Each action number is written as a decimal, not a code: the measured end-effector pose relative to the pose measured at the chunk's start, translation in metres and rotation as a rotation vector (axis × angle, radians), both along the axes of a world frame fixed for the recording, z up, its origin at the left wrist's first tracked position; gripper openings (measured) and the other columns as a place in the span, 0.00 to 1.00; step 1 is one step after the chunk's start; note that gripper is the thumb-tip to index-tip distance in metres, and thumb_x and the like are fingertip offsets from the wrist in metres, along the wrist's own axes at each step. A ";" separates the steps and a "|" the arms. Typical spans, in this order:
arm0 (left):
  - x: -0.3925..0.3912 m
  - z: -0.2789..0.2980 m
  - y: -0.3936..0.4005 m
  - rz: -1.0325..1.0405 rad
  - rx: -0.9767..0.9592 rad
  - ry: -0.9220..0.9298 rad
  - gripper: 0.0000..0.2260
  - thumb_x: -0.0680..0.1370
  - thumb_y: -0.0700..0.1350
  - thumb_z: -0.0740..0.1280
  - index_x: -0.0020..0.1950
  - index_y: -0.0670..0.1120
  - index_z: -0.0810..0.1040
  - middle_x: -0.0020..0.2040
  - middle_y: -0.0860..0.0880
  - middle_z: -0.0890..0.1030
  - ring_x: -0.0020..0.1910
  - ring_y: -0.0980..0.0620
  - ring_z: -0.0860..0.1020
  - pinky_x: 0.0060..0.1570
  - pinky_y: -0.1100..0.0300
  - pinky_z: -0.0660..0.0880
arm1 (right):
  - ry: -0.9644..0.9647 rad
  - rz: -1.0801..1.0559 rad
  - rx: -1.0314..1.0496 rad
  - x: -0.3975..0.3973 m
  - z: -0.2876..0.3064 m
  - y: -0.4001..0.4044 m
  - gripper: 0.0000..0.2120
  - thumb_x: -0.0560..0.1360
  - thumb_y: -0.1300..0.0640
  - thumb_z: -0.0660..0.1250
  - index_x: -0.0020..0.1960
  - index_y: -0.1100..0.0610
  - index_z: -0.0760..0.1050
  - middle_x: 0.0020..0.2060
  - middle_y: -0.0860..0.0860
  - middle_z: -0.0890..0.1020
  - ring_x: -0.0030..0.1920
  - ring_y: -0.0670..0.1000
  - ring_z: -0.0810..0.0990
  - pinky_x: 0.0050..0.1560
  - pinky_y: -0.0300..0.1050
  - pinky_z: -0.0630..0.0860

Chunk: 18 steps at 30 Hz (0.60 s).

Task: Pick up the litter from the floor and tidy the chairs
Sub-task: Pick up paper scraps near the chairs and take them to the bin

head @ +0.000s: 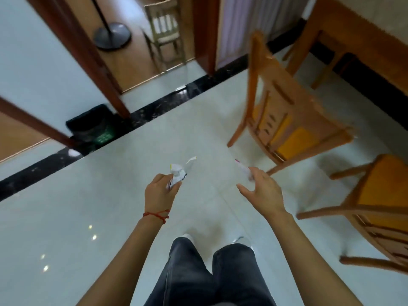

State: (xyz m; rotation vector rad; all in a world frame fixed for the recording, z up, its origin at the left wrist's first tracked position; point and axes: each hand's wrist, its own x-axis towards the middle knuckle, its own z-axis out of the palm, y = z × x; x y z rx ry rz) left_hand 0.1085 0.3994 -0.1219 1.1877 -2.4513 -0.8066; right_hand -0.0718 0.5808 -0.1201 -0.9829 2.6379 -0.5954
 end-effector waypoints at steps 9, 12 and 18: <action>0.101 -0.002 -0.096 0.317 -0.003 -0.027 0.07 0.67 0.36 0.75 0.40 0.33 0.80 0.32 0.38 0.78 0.29 0.48 0.70 0.31 0.62 0.65 | -0.047 0.351 -0.053 0.061 0.001 -0.162 0.24 0.71 0.46 0.68 0.63 0.55 0.69 0.52 0.51 0.79 0.51 0.53 0.77 0.51 0.45 0.71; 0.110 -0.005 -0.121 0.404 0.001 -0.027 0.07 0.66 0.35 0.75 0.38 0.33 0.79 0.31 0.37 0.78 0.28 0.46 0.71 0.30 0.60 0.65 | -0.046 0.458 -0.064 0.058 0.000 -0.205 0.23 0.71 0.48 0.69 0.62 0.55 0.70 0.49 0.52 0.80 0.48 0.53 0.77 0.48 0.43 0.68; 0.098 -0.009 -0.183 0.537 -0.041 -0.027 0.08 0.65 0.34 0.76 0.34 0.34 0.78 0.28 0.38 0.77 0.26 0.44 0.73 0.29 0.60 0.66 | -0.024 0.583 -0.065 0.030 -0.005 -0.300 0.23 0.70 0.48 0.70 0.61 0.57 0.71 0.48 0.54 0.81 0.45 0.54 0.78 0.46 0.45 0.72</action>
